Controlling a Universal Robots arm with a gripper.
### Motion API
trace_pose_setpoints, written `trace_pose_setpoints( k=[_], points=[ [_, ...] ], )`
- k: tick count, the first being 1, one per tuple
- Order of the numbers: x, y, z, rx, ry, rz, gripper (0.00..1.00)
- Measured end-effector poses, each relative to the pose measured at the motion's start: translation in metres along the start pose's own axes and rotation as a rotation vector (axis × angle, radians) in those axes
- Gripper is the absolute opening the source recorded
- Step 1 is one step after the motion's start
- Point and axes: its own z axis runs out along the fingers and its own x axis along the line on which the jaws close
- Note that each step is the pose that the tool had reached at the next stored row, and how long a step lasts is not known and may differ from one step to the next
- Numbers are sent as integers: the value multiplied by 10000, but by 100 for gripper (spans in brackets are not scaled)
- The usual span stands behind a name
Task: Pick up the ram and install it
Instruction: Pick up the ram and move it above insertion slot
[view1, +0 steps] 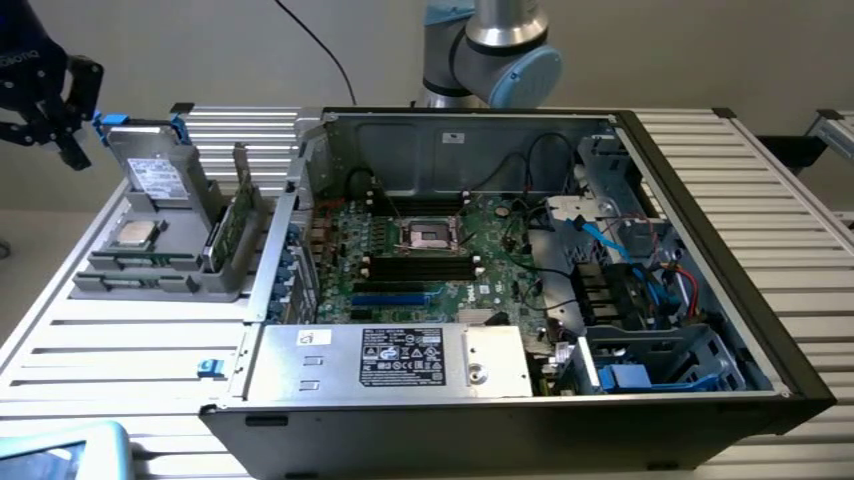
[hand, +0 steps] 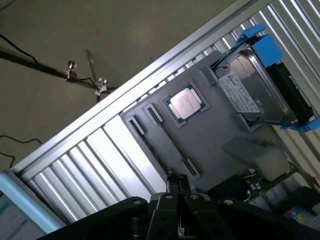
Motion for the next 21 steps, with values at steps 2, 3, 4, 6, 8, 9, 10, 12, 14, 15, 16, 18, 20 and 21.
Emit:
trace_pose_setpoints(
  k=[2, 3, 4, 6, 8, 9, 10, 12, 14, 15, 16, 18, 20, 21],
  points=[
    [0, 0, 0, 9, 28, -359, 11],
    [0, 0, 0, 13, 43, -540, 11],
    [0, 0, 0, 18, 58, -718, 11],
    [0, 0, 1, 28, 88, -1094, 11],
    [0, 0, 1, 36, 116, -1454, 11],
    [1, 1, 1, 39, 129, -1627, 11],
    [1, 1, 1, 44, 143, -1818, 11],
    [1, 1, 1, 52, 170, -2171, 11],
    [1, 1, 1, 60, 198, -2530, 11],
    [1, 1, 1, 65, 212, -2727, 11],
    [1, 1, 1, 70, 226, -2906, 11],
    [1, 1, 1, 82, 256, -3266, 11],
    [1, 2, 1, 93, 290, -3625, 11],
    [1, 2, 1, 100, 306, -3815, 11]
  ],
)
